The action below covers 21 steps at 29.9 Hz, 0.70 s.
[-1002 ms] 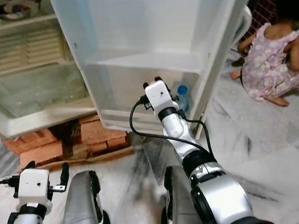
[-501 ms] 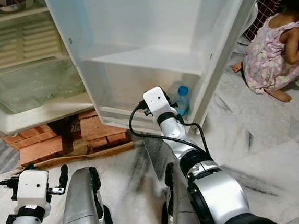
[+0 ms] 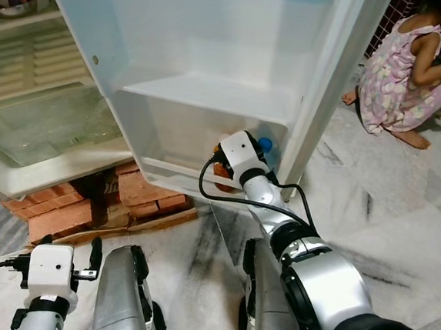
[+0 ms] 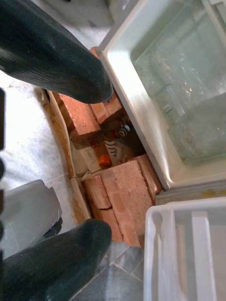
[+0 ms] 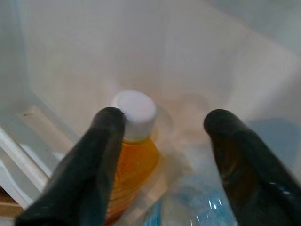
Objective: Restocking fridge
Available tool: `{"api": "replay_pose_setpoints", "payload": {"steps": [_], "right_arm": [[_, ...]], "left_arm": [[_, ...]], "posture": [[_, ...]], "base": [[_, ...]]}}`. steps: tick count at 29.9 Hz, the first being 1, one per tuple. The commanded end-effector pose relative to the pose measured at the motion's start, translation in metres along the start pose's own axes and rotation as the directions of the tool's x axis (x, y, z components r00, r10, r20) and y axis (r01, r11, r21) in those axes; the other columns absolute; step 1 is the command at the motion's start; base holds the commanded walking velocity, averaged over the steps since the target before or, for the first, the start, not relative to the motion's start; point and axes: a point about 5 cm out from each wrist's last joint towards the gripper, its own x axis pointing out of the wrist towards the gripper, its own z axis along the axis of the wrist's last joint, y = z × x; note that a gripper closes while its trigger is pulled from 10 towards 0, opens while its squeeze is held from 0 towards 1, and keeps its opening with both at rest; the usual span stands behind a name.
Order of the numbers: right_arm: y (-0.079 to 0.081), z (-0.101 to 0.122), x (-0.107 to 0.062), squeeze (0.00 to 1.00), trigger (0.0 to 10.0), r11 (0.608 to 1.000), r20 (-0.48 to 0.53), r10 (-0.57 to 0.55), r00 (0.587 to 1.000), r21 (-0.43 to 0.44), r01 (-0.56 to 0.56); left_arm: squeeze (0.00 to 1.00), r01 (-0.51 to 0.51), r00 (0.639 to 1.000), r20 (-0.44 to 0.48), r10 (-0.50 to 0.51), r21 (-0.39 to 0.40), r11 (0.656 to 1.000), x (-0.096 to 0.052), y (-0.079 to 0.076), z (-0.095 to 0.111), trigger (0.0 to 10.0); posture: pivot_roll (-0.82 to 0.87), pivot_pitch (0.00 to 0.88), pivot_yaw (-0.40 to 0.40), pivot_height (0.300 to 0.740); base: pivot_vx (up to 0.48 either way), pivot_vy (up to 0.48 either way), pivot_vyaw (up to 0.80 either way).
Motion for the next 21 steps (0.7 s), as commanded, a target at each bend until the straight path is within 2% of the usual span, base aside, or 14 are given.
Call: {"api": "replay_pose_setpoints", "payload": {"steps": [1, 6, 9, 13, 16, 21], "right_arm": [[-0.002, -0.007, -0.002, 1.0, 10.0, 1.0, -0.034, -0.001, 0.999, 0.0, 0.001], [-0.002, -0.007, -0.002, 1.0, 10.0, 1.0, -0.026, 0.003, 1.0, -0.005, -0.003], [-0.005, -0.002, -0.001, 1.0, 10.0, 1.0, 0.006, 0.008, 1.0, 0.025, -0.008], [-0.01, -0.003, -0.006, 1.0, 10.0, 0.994, 0.056, 0.004, 0.998, 0.105, -0.01], [-0.012, -0.006, -0.009, 1.0, 10.0, 0.992, 0.068, -0.004, 0.998, 0.126, -0.005], [-0.014, -0.015, -0.024, 1.0, 10.0, 0.979, 0.12, -0.042, 0.992, 0.205, 0.016]], "left_arm": [[0.0, 0.0, 1.0, -0.024, 0.0, -0.007, 1.0, 0.0, -0.001, -0.006, 10.0], [0.0, -0.003, 1.0, -0.024, 0.003, -0.011, 1.0, 0.003, -0.002, -0.007, 10.0], [0.0, -0.007, 1.0, -0.019, 0.007, -0.015, 1.0, 0.009, -0.005, -0.007, 10.0], [0.0, -0.008, 1.0, -0.006, 0.008, -0.024, 1.0, 0.018, -0.006, -0.006, 10.0], [0.0, -0.006, 1.0, -0.003, 0.006, -0.026, 1.0, 0.021, -0.007, -0.006, 10.0], [0.0, 0.01, 1.0, 0.01, -0.01, -0.025, 1.0, 0.038, -0.013, -0.004, 10.0]], "posture": [[0.18, 0.165, -0.057, 0.538], [0.18, 0.155, -0.062, 0.538], [0.17, 0.122, -0.072, 0.538], [0.16, 0.094, -0.074, 0.538], [0.15, 0.082, -0.074, 0.538], [0.11, 0.03, -0.058, 0.538]], "base": [[0.0, 0.0, 0.0], [0.0, 0.0, 0.0], [0.0, 0.0, 0.0], [0.0, 0.0, 0.0], [0.0, 0.0, 0.0], [0.0, 0.0, 0.0]]}}
